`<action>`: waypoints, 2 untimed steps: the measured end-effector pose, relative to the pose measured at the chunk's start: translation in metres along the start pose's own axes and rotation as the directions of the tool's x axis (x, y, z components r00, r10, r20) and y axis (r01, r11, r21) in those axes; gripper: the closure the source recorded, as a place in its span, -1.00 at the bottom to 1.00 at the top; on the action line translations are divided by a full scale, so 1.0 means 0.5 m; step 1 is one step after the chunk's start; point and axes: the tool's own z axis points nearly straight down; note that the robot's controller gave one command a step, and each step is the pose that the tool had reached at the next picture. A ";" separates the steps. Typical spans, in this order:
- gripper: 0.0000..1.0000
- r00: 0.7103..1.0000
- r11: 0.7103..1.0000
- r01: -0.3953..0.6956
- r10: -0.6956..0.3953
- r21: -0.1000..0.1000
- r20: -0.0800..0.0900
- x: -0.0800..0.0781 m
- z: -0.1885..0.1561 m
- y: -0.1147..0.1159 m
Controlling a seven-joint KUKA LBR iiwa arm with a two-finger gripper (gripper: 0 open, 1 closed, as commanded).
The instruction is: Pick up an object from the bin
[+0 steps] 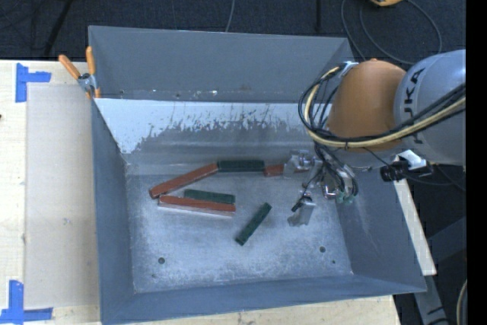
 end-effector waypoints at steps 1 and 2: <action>-1.00 0.997 0.997 -0.080 0.080 0.000 0.001 0.020 -0.032 -0.018; -1.00 0.943 0.943 -0.333 0.333 0.000 0.002 0.035 -0.007 0.033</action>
Offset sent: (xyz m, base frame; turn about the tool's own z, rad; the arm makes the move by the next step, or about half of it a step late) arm -0.0247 0.0699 -0.0253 -0.0561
